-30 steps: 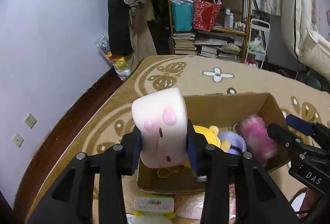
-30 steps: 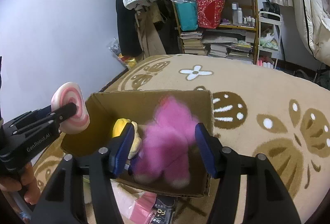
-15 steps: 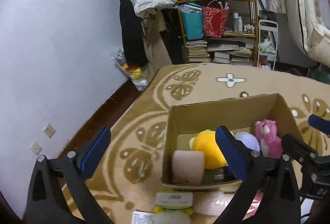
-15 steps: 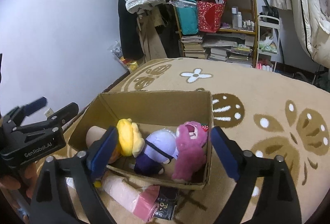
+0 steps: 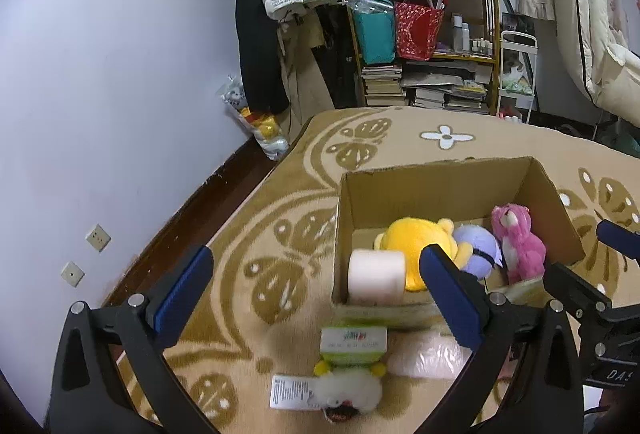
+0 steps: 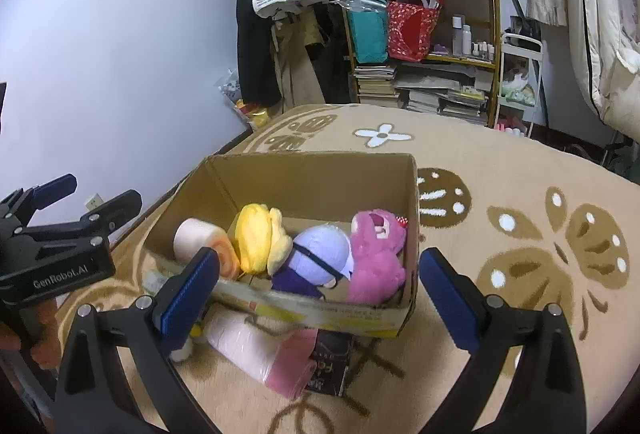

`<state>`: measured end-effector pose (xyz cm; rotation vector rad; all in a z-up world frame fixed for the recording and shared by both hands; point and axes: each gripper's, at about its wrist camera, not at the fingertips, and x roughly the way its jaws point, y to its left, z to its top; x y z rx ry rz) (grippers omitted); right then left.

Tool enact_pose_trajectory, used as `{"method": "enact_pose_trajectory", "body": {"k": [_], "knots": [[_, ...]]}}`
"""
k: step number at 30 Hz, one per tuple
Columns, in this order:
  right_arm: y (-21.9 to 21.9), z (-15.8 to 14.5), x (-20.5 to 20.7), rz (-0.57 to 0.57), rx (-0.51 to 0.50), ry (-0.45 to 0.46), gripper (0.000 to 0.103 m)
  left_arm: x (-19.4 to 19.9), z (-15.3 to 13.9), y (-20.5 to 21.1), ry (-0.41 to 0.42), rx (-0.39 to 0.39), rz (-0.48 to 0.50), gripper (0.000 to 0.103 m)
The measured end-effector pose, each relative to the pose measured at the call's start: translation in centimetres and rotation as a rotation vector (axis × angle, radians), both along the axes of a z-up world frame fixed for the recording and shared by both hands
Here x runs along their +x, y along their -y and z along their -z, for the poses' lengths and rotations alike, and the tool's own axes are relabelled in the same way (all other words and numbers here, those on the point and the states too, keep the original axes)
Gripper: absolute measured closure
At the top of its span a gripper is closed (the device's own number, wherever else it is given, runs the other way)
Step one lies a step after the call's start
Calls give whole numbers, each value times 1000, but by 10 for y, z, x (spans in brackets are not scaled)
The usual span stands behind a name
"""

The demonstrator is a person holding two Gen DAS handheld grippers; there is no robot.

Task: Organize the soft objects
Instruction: 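Open and withdraw both tools from the box, then lower the left tool onto the white fluffy chick while the right tool grasps the pink roll plush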

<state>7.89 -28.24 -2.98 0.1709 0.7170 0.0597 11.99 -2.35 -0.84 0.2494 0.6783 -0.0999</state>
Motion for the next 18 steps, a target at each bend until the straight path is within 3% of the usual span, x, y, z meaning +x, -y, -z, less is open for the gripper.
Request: {"method": "enact_pose_trajectory", "body": {"k": [18], "knots": [[-46,17,-21,-173,-82,-65,0,-9,28,-38,-207,-64,-62,1]]}}
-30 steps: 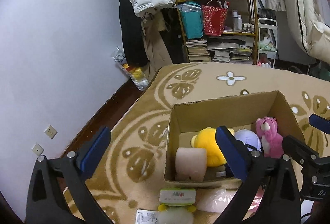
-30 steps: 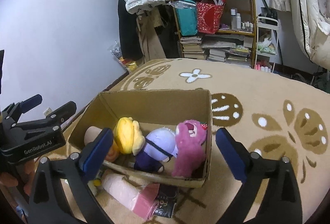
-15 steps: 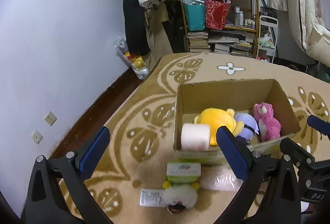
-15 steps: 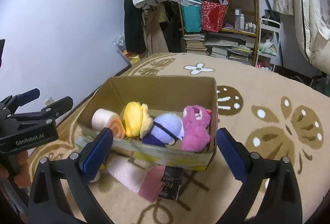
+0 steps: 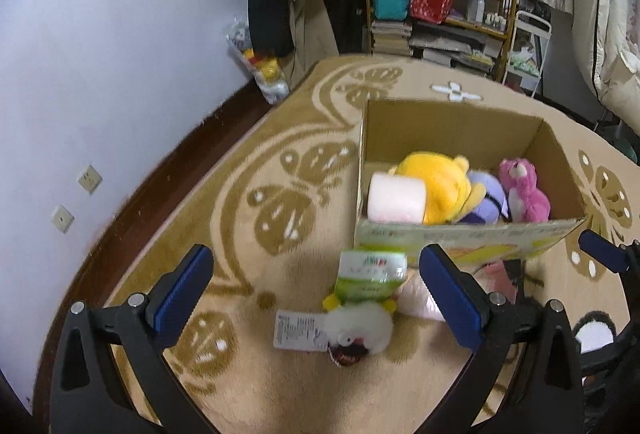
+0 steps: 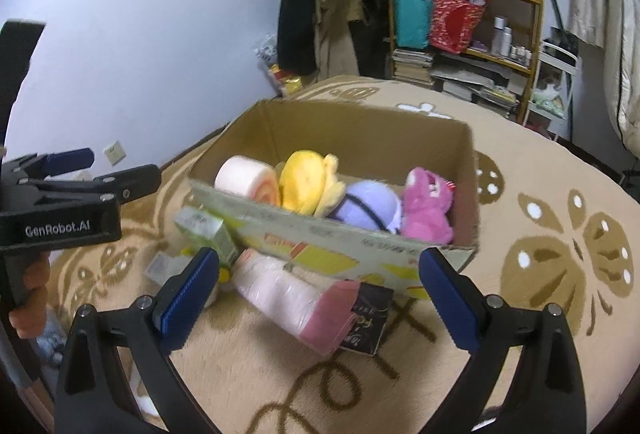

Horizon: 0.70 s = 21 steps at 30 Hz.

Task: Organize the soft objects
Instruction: 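Lower the left tool onto the white fluffy chick while the right tool grasps the pink roll plush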

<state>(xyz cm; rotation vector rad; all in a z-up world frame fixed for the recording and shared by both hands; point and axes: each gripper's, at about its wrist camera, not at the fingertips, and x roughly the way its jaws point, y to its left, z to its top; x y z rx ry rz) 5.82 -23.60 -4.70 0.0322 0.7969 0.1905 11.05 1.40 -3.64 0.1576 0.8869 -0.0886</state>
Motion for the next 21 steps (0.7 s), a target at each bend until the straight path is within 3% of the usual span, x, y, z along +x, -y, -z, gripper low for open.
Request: {"method": "enact_pose_trajectory", "body": {"k": [8,13,21], "knots": [[-18,24,1,-97,-63,-50,4,10,33,-5,-165,-19,5,1],[-26,42,9,-136,-58,-86,4,13,50,0,-219,22,19,1],[-37,62,25,-194,-87,-114,12,25,77,-5,-320,-11,5,1]]}}
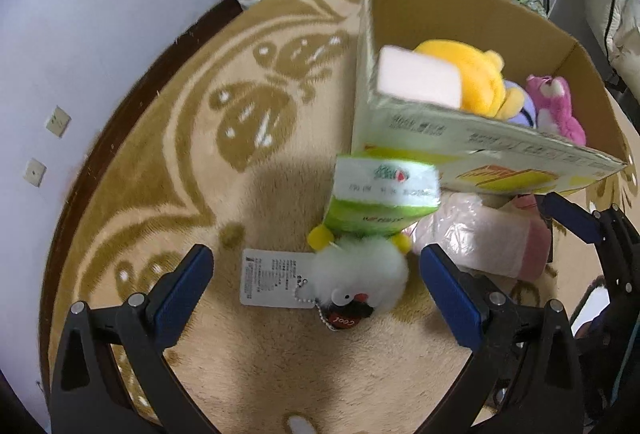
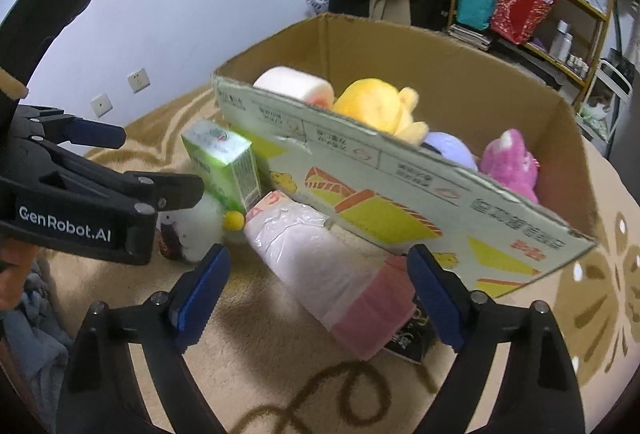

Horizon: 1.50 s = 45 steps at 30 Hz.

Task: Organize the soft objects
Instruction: 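Lower the left tool onto the white fluffy chick while the right tool grasps the pink roll plush, then lift the white chick with the left tool while the right tool lifts the pink roll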

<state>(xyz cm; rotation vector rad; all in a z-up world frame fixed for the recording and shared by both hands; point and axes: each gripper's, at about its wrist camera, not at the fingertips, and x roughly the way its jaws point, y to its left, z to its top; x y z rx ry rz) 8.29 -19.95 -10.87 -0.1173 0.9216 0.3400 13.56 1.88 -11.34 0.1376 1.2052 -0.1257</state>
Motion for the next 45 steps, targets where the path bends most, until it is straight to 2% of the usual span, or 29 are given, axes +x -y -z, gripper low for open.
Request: {"method": "enact_pose_trajectory", "body": {"k": [7,18,20,22,27,29,32,35,41,42,43,44,45], "knots": [[-9,19,14,-47,-36,-29,19,7,19,-4,-61,-4,-26,1],[-12,44,24,-72,-68,-84,23,15,42,-1,-115,24,-11,4],[-13,45,25,-78,-51,-99,27,13,44,2,-125,34,3,15],[-15,46,25,-86,-44,-108,35,13,48,4,-141,32,12,21],[-23,45,22,-80,-68,-111,41,13,53,4,-156,56,0,27],[-24,45,21,-75,-63,-119,45,13,52,4,-150,36,7,35],[-26,43,18,-65,-56,-132,50,8,49,6,-143,15,23,57],[-27,42,14,-43,-66,-128,52,4,47,9,-137,16,44,69],[-29,36,6,-4,-52,-139,62,-1,39,4,-119,10,49,70],[-29,34,4,-1,-44,-139,66,-2,38,3,-115,13,49,70],[-30,32,2,-1,-35,-140,78,-3,35,3,-108,15,47,70],[-29,29,0,2,-21,-140,85,-4,33,2,-101,14,44,70],[-28,26,-1,8,-17,-136,86,-5,31,1,-93,11,42,70]]}}
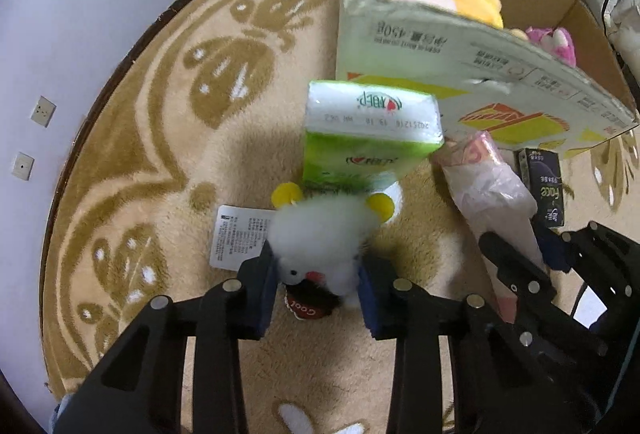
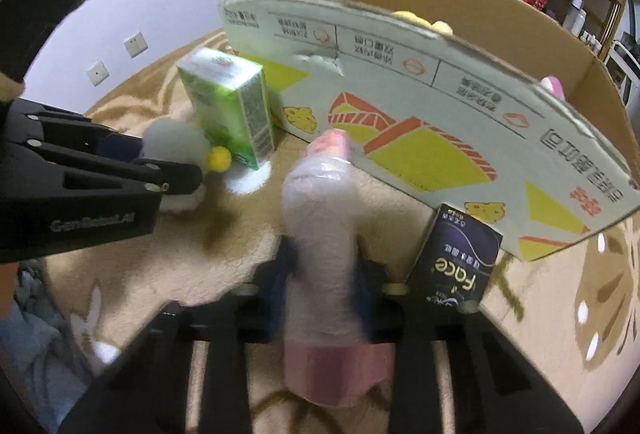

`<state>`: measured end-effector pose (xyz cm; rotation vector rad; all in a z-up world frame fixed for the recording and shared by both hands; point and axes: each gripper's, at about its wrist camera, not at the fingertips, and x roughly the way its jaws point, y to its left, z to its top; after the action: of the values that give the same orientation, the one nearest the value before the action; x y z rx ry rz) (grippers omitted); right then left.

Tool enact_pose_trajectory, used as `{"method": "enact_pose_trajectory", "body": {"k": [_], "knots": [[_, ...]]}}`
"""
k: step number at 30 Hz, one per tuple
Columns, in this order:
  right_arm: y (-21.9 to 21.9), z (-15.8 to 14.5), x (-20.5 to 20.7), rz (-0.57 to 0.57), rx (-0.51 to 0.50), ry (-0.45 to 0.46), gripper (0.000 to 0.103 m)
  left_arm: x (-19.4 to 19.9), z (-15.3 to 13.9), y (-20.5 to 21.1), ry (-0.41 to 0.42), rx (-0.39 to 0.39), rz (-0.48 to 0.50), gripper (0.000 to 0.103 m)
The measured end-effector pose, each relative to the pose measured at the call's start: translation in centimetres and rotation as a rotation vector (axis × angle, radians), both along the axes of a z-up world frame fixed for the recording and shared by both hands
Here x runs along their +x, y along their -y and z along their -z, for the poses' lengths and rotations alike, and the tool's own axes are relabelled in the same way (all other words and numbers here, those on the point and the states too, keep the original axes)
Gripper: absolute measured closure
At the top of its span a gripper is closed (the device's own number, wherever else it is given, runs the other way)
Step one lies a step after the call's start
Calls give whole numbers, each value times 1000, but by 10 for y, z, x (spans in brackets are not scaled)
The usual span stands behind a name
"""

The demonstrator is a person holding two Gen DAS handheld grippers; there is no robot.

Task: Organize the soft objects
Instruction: 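Lift the white chick with the left tool while the right tool lifts the pink roll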

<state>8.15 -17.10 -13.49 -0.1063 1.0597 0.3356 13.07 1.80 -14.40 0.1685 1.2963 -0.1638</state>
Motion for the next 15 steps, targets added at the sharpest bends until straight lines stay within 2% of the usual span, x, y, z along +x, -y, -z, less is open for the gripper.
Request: {"method": "enact_pose_trajectory", "body": {"k": [6,15], "knots": [[-2,-15,-10,26,21,29,86,-17,-29,-2,63,-10,-19,70],[35,-57,-34,100,67,121,86,-34,-76,-4,224,3,-32,70]]}}
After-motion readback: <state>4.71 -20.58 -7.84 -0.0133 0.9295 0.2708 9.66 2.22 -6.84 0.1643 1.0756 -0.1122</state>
